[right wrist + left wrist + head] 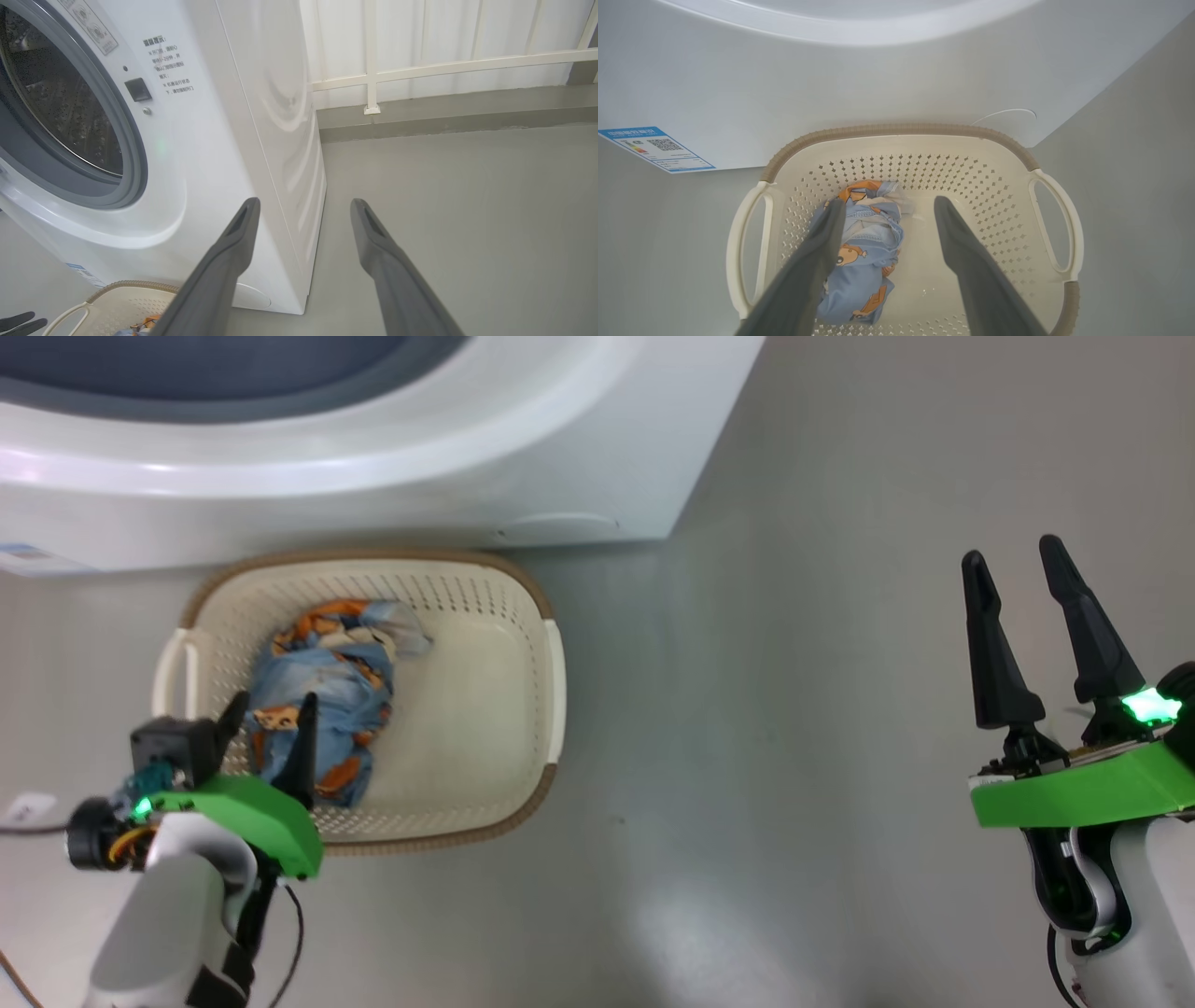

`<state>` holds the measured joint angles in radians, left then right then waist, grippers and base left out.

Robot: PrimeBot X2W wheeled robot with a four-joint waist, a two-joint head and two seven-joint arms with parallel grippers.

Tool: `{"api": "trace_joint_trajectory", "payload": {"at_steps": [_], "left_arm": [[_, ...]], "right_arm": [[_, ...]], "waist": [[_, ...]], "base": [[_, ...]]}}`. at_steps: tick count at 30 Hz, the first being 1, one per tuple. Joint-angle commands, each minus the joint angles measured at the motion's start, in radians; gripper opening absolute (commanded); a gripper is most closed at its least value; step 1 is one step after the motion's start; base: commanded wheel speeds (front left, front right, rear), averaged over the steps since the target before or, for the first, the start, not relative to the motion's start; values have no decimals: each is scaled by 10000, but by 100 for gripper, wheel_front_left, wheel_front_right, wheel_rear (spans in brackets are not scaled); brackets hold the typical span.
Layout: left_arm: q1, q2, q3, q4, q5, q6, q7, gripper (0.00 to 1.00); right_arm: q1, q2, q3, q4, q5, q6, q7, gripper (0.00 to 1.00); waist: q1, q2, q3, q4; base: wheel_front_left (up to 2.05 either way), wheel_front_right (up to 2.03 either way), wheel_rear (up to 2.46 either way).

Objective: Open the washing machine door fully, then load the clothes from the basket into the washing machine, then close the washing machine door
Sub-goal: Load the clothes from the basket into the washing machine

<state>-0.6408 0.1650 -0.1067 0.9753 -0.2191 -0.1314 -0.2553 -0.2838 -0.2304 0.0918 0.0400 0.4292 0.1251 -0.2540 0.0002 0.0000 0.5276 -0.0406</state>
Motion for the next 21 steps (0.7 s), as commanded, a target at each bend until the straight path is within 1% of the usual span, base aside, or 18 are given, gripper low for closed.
{"api": "trace_joint_trajectory", "payload": {"at_steps": [1,6,10,16,21], "left_arm": [[-291,478,132,229,-23,8,-65,100],[-1253,677,-301,1554,66,8,-44,100],[-1943,818,-637,2314,165,8,168,100],[-2676,1101,-1005,2833,321,9,712,100],[-2991,1411,-1230,3014,491,174,1230,100]], "right_arm": [[-79,-63,207,-267,16,56,-78,100],[-328,-27,327,-308,26,56,-78,100],[-540,12,390,-389,35,56,-78,100],[-750,54,502,-462,63,56,-78,100],[-870,121,623,-536,67,56,-78,100]], "waist": [[-2,0,811,-403],[-2,0,1387,-632],[-2,0,1835,-794],[-2,0,2374,-968],[-2,0,2718,-1102]], "base": [[0,0,0],[0,0,0],[0,0,0],[0,0,0],[0,0,0]]}}
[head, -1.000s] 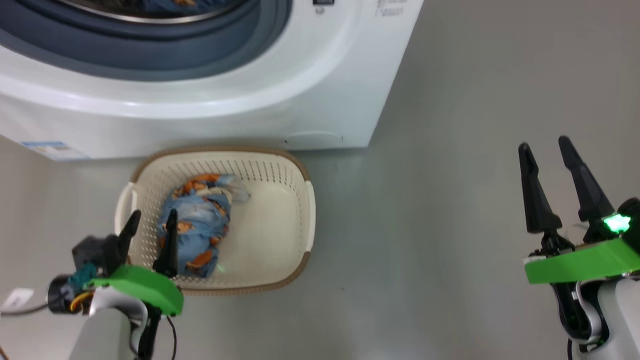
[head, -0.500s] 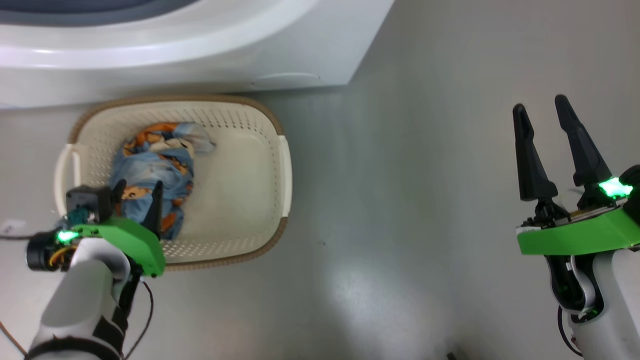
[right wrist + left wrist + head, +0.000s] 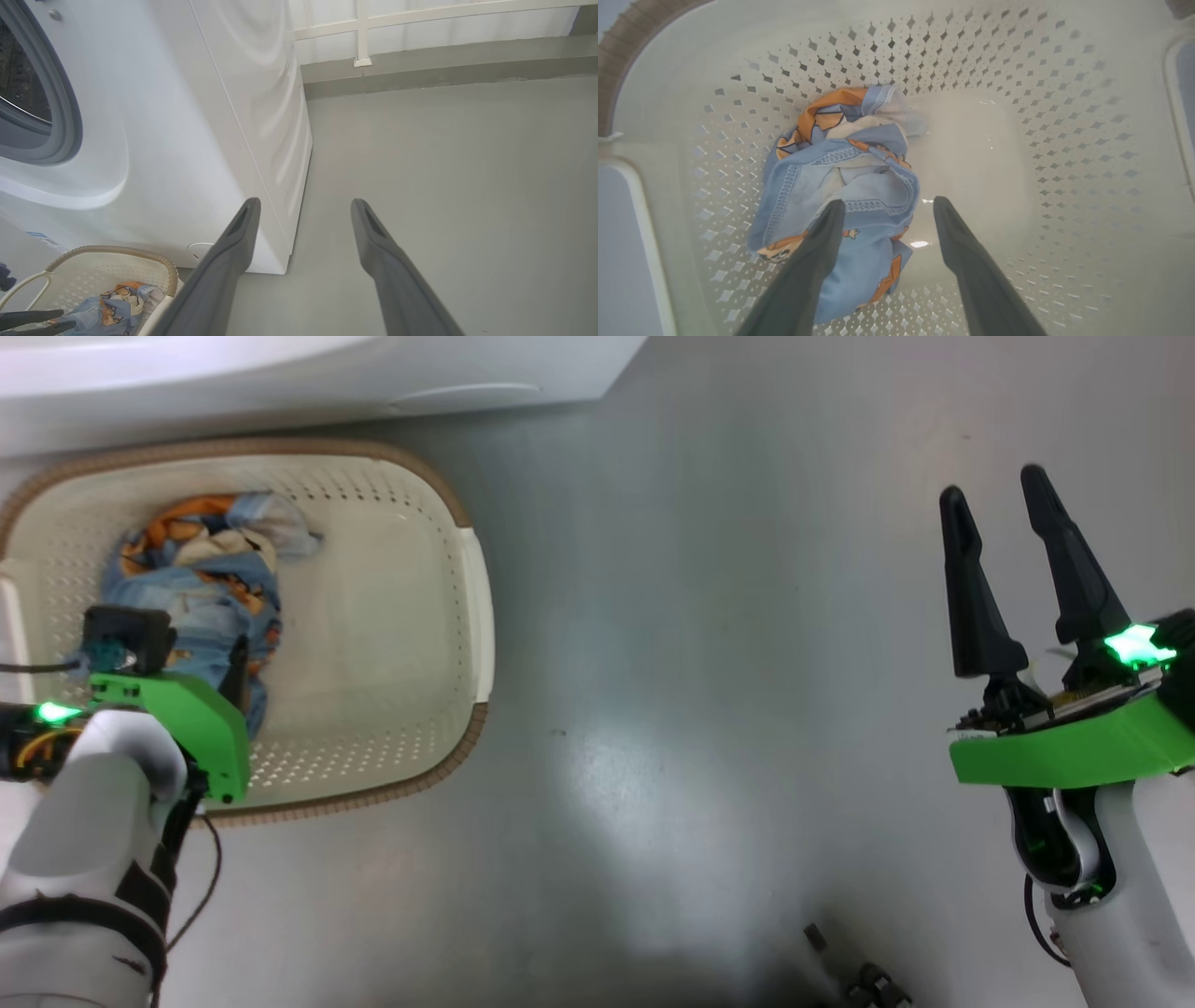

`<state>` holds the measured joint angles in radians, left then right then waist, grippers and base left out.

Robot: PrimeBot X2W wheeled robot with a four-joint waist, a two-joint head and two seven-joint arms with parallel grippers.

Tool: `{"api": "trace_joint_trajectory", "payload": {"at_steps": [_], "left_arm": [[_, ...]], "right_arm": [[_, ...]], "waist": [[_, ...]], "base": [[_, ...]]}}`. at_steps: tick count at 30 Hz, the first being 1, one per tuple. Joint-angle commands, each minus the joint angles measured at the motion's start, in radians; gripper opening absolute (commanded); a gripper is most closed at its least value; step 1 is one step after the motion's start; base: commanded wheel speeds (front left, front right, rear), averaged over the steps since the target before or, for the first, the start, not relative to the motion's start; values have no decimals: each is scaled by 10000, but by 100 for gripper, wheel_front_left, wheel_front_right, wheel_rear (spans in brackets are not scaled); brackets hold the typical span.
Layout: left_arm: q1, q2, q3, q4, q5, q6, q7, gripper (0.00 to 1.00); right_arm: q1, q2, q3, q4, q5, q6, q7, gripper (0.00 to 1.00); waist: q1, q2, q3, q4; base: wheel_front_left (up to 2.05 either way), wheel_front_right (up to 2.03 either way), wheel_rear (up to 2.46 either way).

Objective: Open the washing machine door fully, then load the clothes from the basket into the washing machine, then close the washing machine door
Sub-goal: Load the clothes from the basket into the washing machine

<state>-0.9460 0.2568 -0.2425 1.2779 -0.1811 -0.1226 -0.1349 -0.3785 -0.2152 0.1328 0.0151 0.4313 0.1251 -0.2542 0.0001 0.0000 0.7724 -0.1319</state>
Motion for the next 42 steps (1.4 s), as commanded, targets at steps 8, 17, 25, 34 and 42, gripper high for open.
{"api": "trace_joint_trajectory", "payload": {"at_steps": [8,17,25,34,42], "left_arm": [[-350,795,-229,85,369,484,731,100],[-693,1112,-534,114,551,695,1166,100],[-1024,1229,-788,123,633,752,1552,100],[-1222,1256,-1000,127,609,815,1812,0],[-1136,996,-771,127,154,889,1430,0]], "right_arm": [[22,-18,289,-402,102,56,-76,100],[0,25,283,-553,142,56,-76,100],[-8,82,315,-653,153,56,-76,100],[-65,64,382,-733,155,56,-76,100],[-146,54,313,-668,134,56,-76,100]], "waist": [[-1,0,760,-291],[-1,0,1136,-449],[-1,0,1402,-556],[-1,0,1580,-633],[-1,0,1295,-490]], "base": [[0,0,0],[0,0,0],[0,0,0],[0,0,0],[0,0,0]]}}
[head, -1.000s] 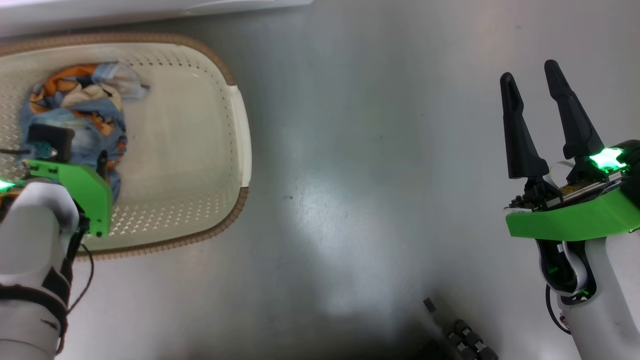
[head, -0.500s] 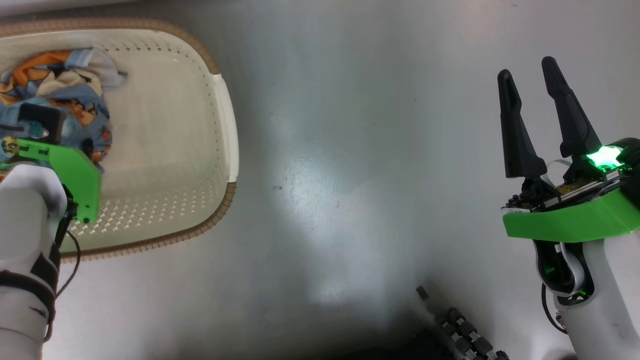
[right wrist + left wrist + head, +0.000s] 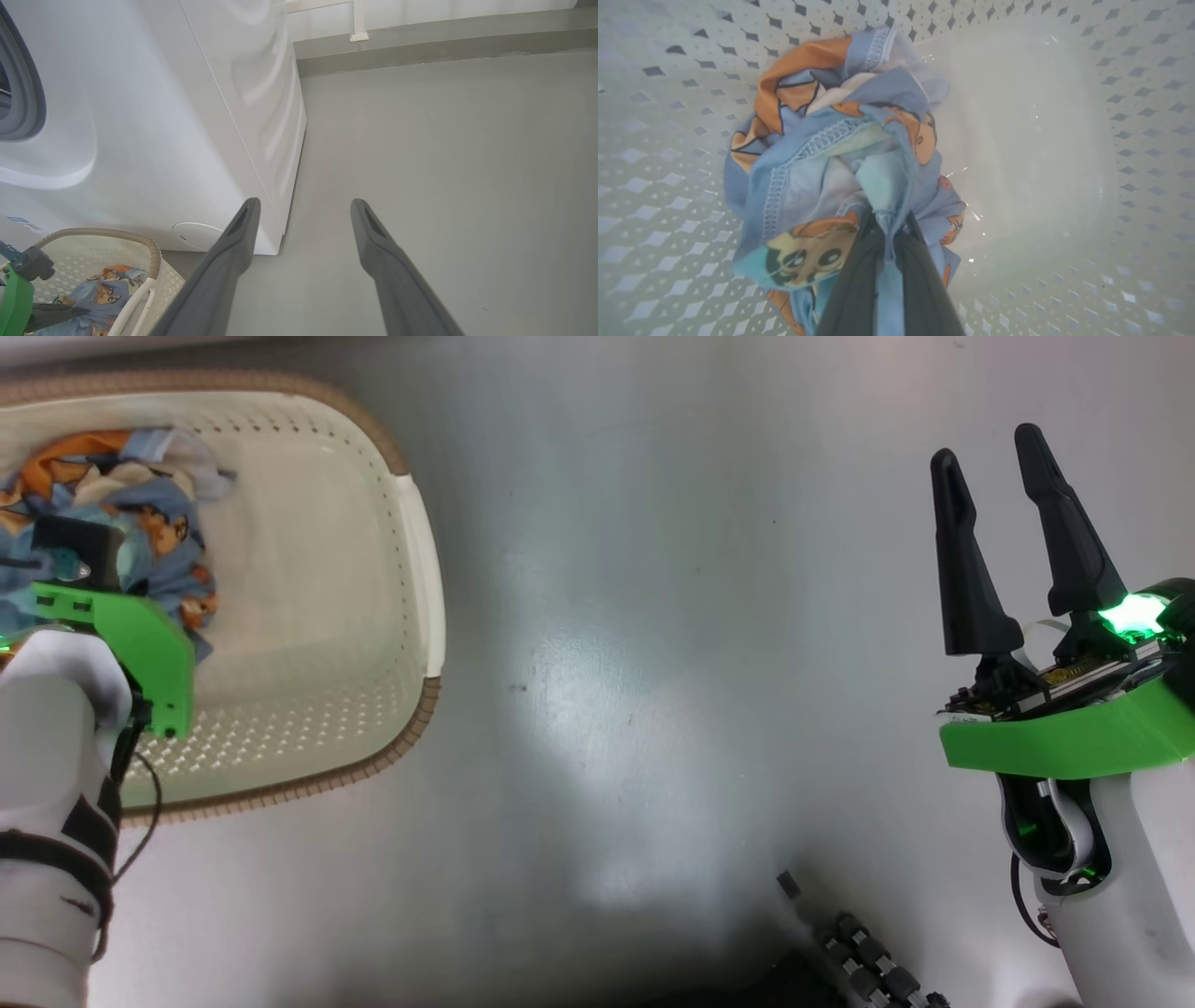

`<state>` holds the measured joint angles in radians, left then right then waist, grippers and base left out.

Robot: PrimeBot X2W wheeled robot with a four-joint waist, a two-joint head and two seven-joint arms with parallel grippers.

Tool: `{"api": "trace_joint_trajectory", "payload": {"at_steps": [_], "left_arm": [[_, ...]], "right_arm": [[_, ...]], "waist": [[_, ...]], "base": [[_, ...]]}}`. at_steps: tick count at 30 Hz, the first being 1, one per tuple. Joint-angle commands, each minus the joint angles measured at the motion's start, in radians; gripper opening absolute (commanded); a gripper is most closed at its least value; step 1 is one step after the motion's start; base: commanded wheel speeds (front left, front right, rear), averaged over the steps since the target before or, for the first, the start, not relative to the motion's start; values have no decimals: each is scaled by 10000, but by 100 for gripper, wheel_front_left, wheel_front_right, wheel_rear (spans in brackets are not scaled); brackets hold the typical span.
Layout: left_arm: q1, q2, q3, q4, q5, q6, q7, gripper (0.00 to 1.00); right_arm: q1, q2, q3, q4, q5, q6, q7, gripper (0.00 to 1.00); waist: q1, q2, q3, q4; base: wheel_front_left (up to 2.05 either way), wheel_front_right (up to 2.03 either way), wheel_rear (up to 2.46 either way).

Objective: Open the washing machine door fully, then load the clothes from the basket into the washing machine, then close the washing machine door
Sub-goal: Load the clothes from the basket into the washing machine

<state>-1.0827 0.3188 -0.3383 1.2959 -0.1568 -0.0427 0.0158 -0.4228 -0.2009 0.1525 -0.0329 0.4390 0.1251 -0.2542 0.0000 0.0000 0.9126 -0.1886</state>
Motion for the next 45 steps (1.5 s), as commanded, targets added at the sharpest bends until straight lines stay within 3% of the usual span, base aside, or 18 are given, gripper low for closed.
{"api": "trace_joint_trajectory", "payload": {"at_steps": [1,12,21,32,45], "left_arm": [[293,319,302,-53,-234,103,-198,0],[1192,-583,1267,-53,-1592,-248,-2202,0],[1944,-1004,1682,-600,-2174,-614,-2761,0],[4045,-1109,2263,-3077,-1898,-686,-2774,0],[6017,-1226,3222,-6090,-1249,-753,-2775,0]], "right_arm": [[299,-94,102,-181,57,56,-76,100],[500,-275,-68,24,51,56,-76,100],[968,-345,-239,278,106,56,-76,100],[2007,-471,-350,682,148,56,-76,100],[3021,-493,-531,856,130,56,-76,100]], "waist": [[0,0,-199,118],[0,0,-1678,815],[0,0,-3008,1243],[0,0,-4904,1526],[0,0,-6408,1750]], "base": [[0,0,0],[0,0,0],[0,0,0],[0,0,0],[0,0,0]]}}
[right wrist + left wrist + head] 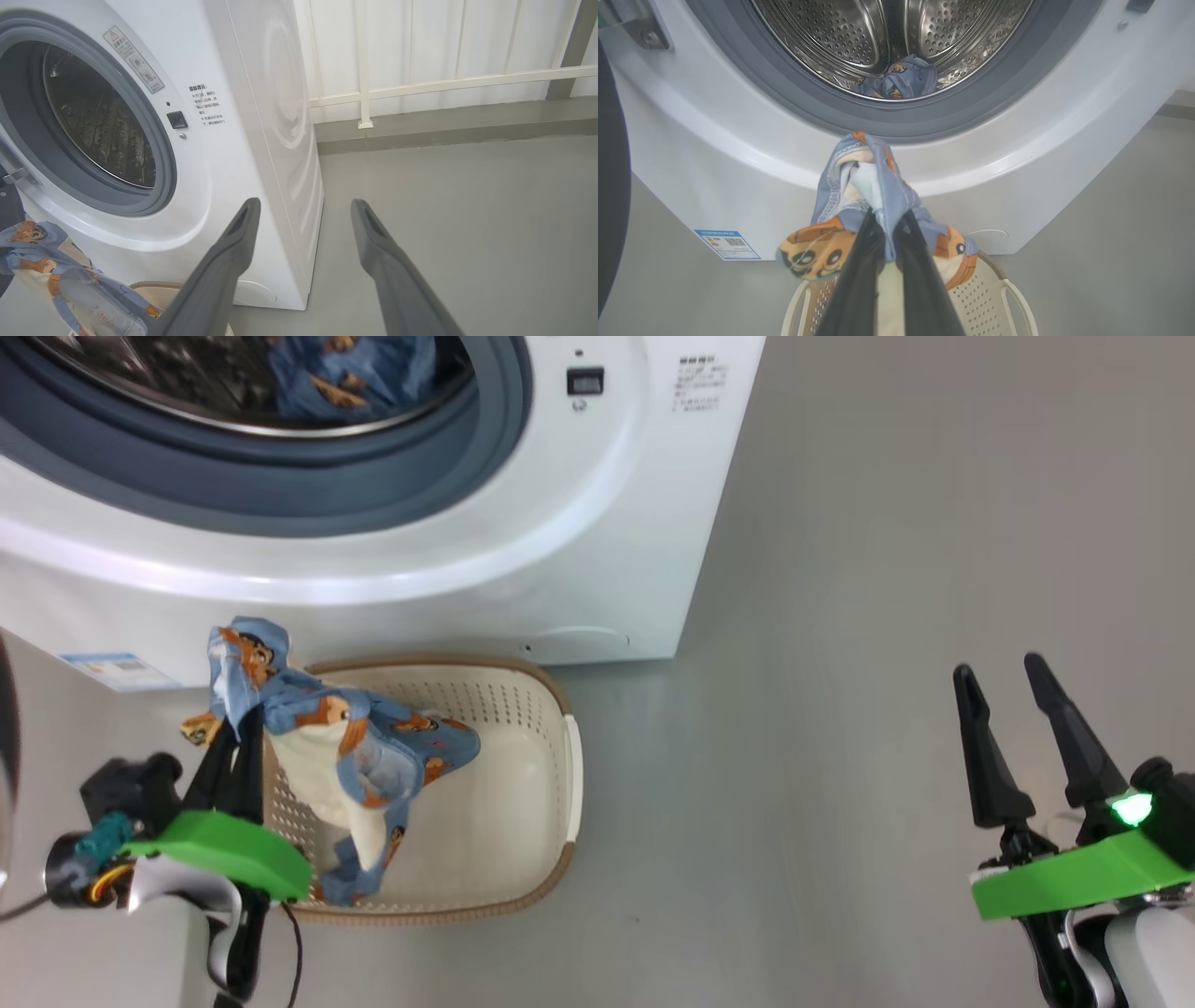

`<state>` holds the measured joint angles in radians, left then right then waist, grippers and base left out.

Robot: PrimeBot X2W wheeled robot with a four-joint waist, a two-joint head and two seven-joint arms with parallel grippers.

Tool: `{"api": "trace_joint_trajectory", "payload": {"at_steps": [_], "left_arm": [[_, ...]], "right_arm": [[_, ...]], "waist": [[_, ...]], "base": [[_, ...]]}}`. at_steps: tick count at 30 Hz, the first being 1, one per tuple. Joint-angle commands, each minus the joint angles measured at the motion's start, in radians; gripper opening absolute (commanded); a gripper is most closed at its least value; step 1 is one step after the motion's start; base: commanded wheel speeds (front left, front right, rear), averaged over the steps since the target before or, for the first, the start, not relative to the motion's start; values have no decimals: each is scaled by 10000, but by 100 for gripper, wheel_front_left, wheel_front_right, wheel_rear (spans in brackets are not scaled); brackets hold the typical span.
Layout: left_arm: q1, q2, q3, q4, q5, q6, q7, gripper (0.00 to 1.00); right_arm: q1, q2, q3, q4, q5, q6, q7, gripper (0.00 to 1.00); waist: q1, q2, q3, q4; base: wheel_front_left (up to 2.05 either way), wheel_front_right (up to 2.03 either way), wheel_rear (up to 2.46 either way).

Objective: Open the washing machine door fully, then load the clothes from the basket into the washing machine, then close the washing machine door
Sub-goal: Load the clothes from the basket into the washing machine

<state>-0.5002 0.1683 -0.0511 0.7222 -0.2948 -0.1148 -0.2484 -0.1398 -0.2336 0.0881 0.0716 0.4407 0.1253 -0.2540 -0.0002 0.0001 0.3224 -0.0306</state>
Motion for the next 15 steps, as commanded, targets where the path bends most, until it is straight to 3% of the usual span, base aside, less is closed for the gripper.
{"api": "trace_joint_trajectory", "payload": {"at_steps": [1,15], "left_arm": [[358,269,417,-609,191,-38,-133,0],[2293,155,955,-3535,668,-113,-133,0]], "right_arm": [[266,-167,108,-179,108,54,-78,100],[1054,-271,-52,-170,51,54,-78,100]], "waist": [[2,-1,-614,184],[2,-1,-1699,318]], "base": [[0,0,0],[0,0,0]]}}
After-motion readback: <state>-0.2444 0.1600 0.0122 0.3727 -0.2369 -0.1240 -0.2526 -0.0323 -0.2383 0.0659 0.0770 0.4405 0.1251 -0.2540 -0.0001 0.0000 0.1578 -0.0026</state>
